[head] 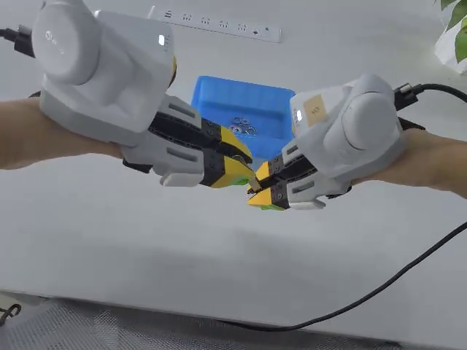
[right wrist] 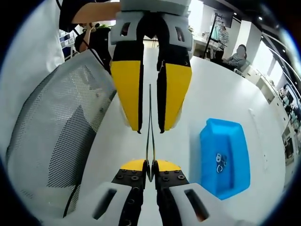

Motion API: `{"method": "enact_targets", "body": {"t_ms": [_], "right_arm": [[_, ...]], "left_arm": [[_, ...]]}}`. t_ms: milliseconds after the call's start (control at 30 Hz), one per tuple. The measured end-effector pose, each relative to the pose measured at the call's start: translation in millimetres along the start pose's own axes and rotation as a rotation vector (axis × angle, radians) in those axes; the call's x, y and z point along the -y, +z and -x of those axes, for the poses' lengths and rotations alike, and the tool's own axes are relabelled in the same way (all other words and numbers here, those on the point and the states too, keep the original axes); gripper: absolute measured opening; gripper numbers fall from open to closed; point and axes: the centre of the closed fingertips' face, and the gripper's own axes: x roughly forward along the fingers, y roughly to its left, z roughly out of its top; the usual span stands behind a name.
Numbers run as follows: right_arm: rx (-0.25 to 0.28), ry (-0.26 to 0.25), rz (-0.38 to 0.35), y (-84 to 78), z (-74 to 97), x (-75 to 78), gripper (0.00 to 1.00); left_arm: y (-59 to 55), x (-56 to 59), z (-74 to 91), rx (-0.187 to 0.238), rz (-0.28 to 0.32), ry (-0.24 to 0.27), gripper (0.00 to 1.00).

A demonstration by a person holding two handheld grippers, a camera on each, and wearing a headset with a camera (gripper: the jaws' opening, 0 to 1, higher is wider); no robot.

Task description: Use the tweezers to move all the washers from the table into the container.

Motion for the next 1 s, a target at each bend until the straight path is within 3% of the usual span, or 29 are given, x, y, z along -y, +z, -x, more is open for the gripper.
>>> {"method": "enact_targets", "body": {"t_ms": [167, 367, 567, 767, 1000], "right_arm": [[-0.009, 0.008, 0.013, 0.2, -0.3, -0.8, 0.08], [-0.020, 0.010, 0.017, -2.0, -3.1, -0.7, 0.08], [-0.023, 0.006, 0.023, -2.7, -5.3, 1.4, 0.08], [-0.021, 0.003, 0.009, -6.3, -4.8, 5.0, 0.08], [-0.038, -0.005, -0.009, -19.3, -12.7, 13.1, 0.08]], "left_arm": [[-7.9, 1.5, -0.9, -0.031, -0.014, -0.011, 0.07], [-25.0, -2.0, 2.6, -0.086, -0.049, -0.006, 0.07], [-29.0, -4.9, 2.7, -0.084, -0.053, 0.005, 0.07], [-41.8, -9.0, 0.7, -0.116, -0.067, 0.005, 0.06], [-56.5, -18.4, -10.8, -0.112, -0.045, 0.012, 0.07]]}}
